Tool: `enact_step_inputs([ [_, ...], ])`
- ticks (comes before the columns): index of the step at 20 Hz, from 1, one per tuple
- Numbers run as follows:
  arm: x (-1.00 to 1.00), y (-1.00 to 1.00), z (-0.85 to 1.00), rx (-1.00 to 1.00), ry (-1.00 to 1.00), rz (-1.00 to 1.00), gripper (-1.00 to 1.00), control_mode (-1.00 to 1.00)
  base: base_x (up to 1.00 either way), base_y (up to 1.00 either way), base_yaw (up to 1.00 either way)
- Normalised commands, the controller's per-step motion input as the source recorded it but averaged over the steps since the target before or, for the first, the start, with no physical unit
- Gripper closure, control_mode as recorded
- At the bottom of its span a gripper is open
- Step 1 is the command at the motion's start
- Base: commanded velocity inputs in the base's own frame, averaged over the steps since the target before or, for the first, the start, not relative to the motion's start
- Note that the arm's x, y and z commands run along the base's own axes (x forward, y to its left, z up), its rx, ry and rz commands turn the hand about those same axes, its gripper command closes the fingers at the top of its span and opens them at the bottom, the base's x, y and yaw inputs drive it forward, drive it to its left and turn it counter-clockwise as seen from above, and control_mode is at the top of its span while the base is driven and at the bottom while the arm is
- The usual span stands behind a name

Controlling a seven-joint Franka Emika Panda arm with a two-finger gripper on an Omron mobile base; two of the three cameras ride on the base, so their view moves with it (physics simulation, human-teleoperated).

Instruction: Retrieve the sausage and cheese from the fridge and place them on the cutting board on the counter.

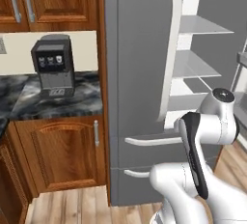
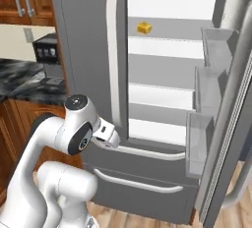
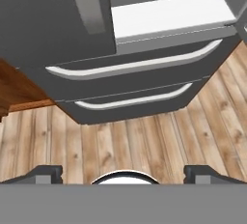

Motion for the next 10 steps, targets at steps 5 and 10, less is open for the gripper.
enact_step_inputs([
  [5,0.00,0.00,0.00,0.00,0.00,0.00,-1.00,1.00,0.37,-0.38,0.05],
  [10,0.00,0.00,0.00,0.00,0.00,0.00,-1.00,1.00,0.32,-0.48,0.04],
])
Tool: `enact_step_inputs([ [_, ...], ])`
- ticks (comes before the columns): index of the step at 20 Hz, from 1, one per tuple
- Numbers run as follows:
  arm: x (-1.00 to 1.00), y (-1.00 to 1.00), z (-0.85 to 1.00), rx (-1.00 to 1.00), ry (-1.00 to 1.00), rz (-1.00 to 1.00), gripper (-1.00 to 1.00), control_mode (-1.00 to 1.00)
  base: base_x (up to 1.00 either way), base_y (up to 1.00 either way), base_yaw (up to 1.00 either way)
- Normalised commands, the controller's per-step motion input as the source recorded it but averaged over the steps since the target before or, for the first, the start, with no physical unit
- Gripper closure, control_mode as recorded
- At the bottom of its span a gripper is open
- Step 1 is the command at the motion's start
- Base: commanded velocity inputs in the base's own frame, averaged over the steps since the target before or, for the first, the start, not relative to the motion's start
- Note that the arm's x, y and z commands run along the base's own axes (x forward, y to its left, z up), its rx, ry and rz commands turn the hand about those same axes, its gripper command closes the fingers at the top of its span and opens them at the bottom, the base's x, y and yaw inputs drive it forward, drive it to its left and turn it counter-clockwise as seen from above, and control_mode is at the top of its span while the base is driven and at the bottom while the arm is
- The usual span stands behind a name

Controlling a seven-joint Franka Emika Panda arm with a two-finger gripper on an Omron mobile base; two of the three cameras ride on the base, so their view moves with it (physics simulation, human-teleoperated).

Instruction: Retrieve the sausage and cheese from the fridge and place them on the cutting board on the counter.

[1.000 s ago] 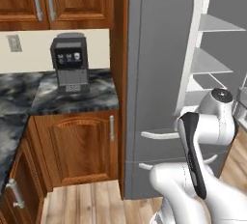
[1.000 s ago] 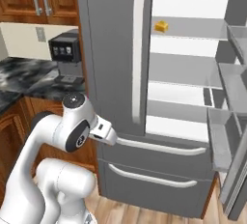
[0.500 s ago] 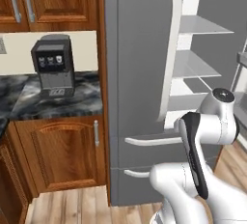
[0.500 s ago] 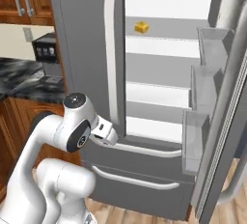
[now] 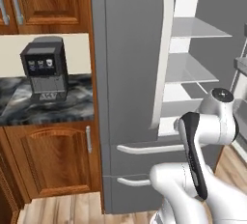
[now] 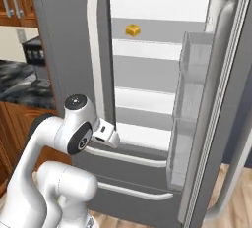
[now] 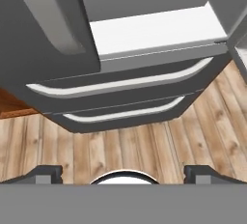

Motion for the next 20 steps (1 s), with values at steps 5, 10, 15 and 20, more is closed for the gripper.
enact_step_inputs([
  [5,0.00,0.00,0.00,0.00,0.00,0.00,-1.00,1.00,0.44,-0.43,0.13],
  [10,0.00,0.00,0.00,0.00,0.00,0.00,-1.00,1.00,0.30,-0.52,0.11],
  [15,0.00,0.00,0.00,0.00,0.00,0.00,-1.00,1.00,0.31,-0.40,0.17],
  [20,0.00,0.00,0.00,0.00,0.00,0.00,-1.00,1.00,0.27,-0.40,0.25],
])
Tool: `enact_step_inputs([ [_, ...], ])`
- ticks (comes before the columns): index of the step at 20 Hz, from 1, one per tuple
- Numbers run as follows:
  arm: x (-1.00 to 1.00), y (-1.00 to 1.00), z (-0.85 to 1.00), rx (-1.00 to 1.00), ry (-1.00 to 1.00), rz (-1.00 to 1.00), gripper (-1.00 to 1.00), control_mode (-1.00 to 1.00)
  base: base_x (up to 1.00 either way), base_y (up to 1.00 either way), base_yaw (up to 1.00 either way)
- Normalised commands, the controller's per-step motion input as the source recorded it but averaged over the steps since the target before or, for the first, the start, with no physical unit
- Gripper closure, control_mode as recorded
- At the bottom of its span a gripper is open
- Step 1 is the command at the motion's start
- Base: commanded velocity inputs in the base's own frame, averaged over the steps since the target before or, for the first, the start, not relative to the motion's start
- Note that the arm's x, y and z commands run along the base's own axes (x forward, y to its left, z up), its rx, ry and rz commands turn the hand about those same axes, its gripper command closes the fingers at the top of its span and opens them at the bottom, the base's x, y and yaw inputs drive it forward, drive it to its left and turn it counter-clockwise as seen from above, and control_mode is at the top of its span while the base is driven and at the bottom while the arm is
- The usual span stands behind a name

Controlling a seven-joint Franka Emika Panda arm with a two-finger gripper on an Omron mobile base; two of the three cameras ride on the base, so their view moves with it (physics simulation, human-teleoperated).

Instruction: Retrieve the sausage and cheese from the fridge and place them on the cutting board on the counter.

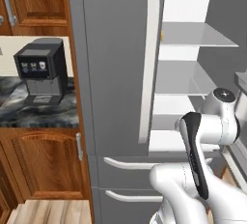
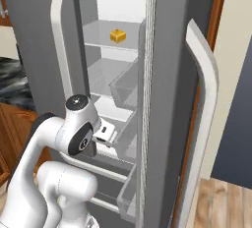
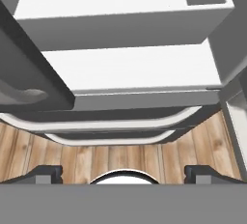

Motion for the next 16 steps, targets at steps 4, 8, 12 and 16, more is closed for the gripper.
enact_step_inputs([
  [4,0.00,0.00,0.00,0.00,0.00,0.00,-1.00,1.00,0.17,-0.48,0.18],
  [8,0.00,0.00,0.00,0.00,0.00,0.00,-1.00,1.00,0.20,-0.28,0.05],
  [12,0.00,0.00,0.00,0.00,0.00,0.00,-1.00,1.00,0.01,-0.03,0.00],
  [16,0.00,0.00,0.00,0.00,0.00,0.00,-1.00,1.00,0.00,0.00,0.00],
])
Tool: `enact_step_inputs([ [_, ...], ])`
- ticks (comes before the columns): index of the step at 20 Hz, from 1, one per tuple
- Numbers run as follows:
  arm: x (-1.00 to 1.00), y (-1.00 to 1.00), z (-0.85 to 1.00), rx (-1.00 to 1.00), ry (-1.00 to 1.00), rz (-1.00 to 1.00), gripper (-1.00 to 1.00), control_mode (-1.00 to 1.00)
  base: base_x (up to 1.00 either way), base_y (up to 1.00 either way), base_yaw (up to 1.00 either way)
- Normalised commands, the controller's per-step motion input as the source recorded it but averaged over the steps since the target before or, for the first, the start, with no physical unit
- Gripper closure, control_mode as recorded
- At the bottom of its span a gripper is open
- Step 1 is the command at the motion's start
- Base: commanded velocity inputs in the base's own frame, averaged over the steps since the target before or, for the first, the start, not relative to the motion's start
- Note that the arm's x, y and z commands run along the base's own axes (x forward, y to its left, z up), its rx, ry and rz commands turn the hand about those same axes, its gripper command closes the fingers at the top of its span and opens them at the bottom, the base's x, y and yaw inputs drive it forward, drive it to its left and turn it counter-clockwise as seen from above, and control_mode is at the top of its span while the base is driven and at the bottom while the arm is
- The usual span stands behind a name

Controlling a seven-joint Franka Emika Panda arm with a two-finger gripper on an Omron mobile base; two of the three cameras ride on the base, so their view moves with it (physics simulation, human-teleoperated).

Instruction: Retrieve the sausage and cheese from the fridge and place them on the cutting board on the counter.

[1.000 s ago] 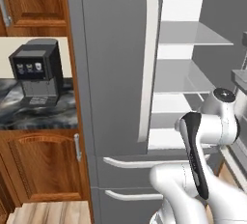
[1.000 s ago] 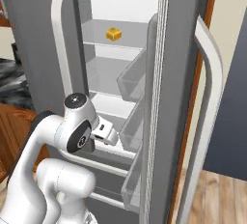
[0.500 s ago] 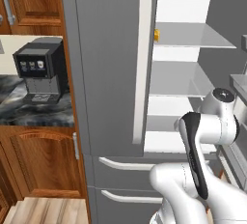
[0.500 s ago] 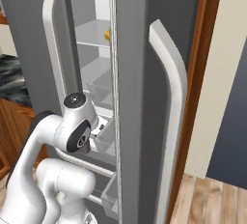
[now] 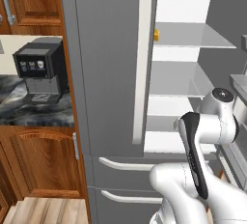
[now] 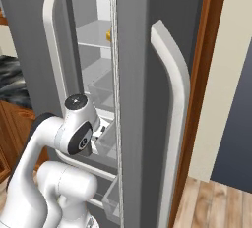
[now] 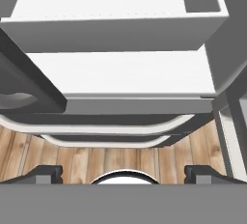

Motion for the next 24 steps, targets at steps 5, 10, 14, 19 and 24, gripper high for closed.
enact_step_inputs([
  [5,0.00,0.00,0.00,0.00,0.00,0.00,-1.00,1.00,0.00,0.00,0.00],
  [10,0.00,0.00,0.00,0.00,0.00,0.00,-1.00,-1.00,0.00,0.00,0.00],
  [14,0.00,0.00,0.00,0.00,0.00,0.00,-1.00,-1.00,0.00,0.00,0.00],
  [19,-0.01,0.07,0.03,0.01,-0.02,0.00,-1.00,-1.00,0.00,0.00,0.00],
  [24,0.28,0.41,0.43,-0.01,-0.10,0.08,-1.00,-1.00,0.00,0.00,0.00],
])
